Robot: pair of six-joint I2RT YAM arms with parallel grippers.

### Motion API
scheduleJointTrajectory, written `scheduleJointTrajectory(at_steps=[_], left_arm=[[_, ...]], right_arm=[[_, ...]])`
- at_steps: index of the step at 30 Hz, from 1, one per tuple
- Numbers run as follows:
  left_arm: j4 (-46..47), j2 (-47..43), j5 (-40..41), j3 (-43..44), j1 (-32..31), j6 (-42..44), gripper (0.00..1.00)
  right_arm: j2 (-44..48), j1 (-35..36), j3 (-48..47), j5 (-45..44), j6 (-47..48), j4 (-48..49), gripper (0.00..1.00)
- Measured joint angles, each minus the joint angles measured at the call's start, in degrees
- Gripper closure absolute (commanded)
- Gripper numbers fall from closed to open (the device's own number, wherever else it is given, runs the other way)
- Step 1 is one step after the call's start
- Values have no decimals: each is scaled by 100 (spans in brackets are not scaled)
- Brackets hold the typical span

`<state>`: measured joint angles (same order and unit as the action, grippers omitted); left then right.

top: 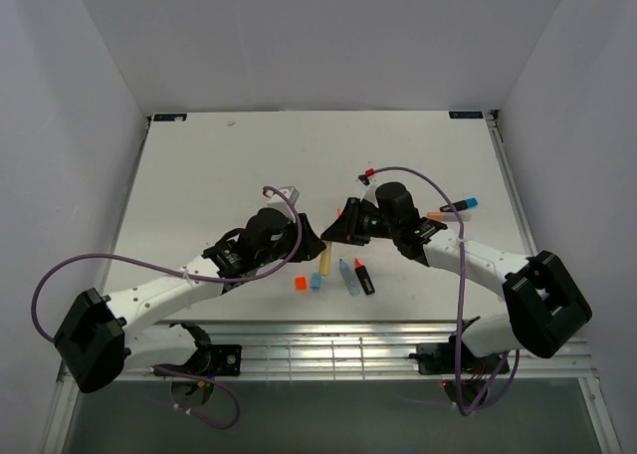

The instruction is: Open the pen caps

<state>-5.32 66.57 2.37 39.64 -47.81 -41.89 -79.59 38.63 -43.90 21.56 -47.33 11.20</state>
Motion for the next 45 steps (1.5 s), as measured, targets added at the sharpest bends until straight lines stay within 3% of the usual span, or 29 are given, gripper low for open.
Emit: scheduleJointTrajectory(at_steps=[3,4,5,7,18,33,45], left_arm=[[-203,4,-4,66,92,74,48],[-243,4,-2,74,114,101,19],[-269,4,0,74,120,177,2],[-299,-4,-35,70,125,348,2],[-195,-588,-807,20,125,863,4],[1226,-125,-3287,-623,590,855,15],[2350,162,-4009,-693,597,308,48]], right_arm=[[26,-22,122,26,22,-4,92],[28,-37,157,39,33,-13,92],[28,-48,177,55,42,-35,92],[35,-81,201,85,63,-42,92],[234,-387,361,234,157,-37,92],[643,-669,409,1799,227,839,92],[557,-671,715,2153,-247,1829,92]])
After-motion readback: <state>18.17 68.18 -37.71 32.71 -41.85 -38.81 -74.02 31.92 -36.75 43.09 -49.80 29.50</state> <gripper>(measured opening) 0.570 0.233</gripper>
